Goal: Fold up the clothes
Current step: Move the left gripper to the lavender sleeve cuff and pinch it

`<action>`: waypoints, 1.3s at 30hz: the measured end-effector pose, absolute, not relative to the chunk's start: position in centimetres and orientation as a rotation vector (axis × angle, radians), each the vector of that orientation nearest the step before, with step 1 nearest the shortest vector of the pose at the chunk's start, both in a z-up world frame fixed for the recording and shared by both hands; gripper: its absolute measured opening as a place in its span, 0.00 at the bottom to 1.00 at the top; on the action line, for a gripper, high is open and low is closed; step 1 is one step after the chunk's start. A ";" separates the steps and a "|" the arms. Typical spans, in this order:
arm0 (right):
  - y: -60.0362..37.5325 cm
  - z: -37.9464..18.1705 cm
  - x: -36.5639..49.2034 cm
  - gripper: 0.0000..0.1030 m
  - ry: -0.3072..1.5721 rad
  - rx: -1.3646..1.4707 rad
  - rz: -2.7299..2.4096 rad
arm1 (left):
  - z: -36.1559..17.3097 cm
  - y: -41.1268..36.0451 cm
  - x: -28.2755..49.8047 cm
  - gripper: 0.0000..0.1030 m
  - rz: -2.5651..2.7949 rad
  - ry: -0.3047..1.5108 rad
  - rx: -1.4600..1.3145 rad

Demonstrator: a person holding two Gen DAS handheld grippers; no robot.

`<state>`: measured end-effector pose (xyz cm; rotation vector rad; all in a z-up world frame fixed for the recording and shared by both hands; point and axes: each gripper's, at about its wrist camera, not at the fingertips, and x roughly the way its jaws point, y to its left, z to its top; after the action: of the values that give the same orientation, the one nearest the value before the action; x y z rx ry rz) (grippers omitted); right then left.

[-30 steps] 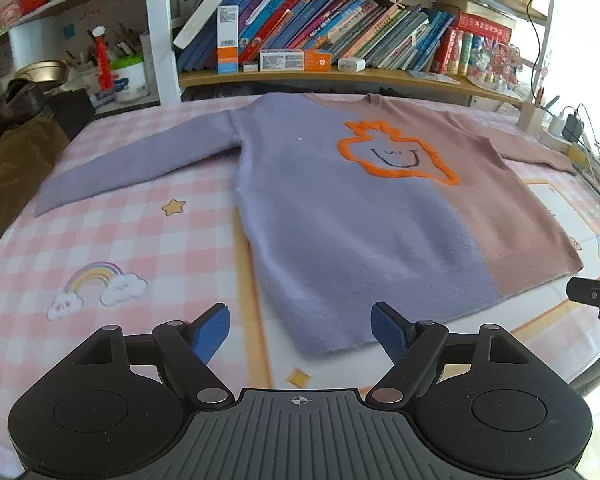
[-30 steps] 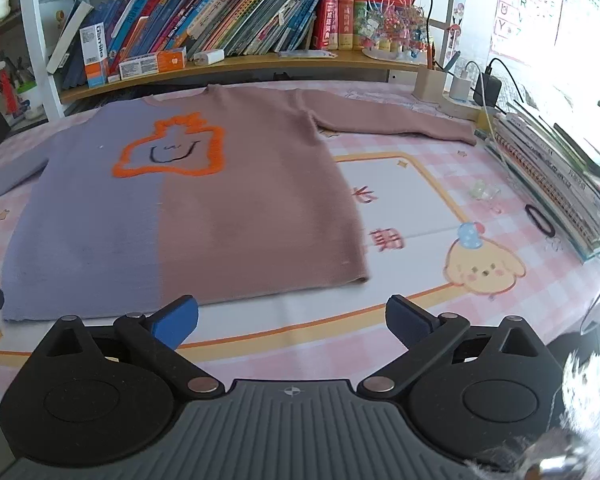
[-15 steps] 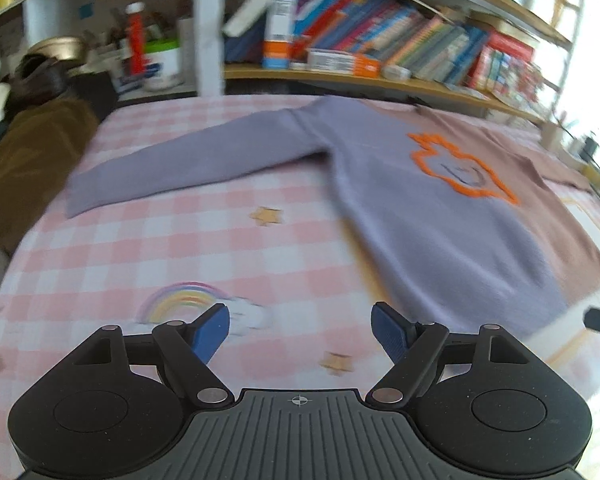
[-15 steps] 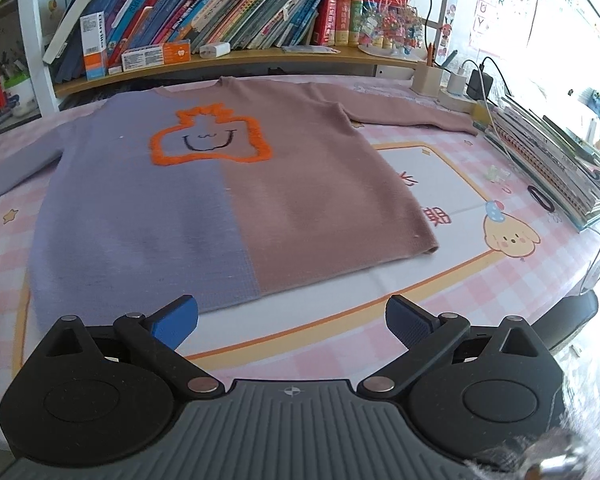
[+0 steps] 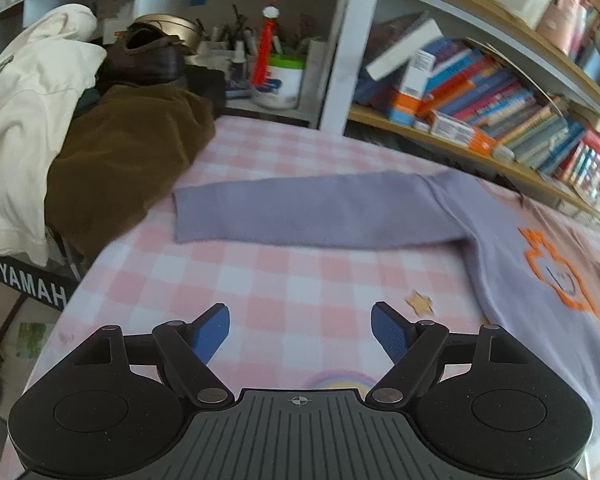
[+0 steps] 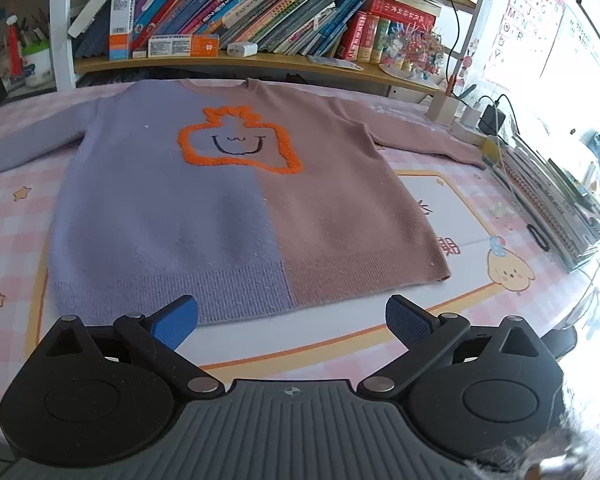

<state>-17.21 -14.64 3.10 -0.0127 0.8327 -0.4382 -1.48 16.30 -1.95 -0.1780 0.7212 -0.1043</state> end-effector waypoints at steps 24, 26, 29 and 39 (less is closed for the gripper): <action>-17.4 3.7 -19.0 0.98 0.853 0.009 -0.662 | -6.1 19.4 7.8 0.42 0.000 0.636 -0.684; -17.3 3.6 -18.8 0.98 0.855 0.005 -0.658 | -6.2 19.1 8.0 0.41 0.003 0.628 -0.689; -17.3 3.6 -18.6 0.98 0.856 0.002 -0.656 | -6.3 20.0 8.3 0.32 0.046 0.620 -0.730; -17.7 3.4 -17.4 0.98 0.854 0.000 -0.630 | -6.4 21.1 8.9 0.04 0.127 0.638 -0.725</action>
<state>-17.41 -17.66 3.37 -0.0003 0.8541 -0.6296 8.90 21.10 -6.40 -0.7251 0.6377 0.1274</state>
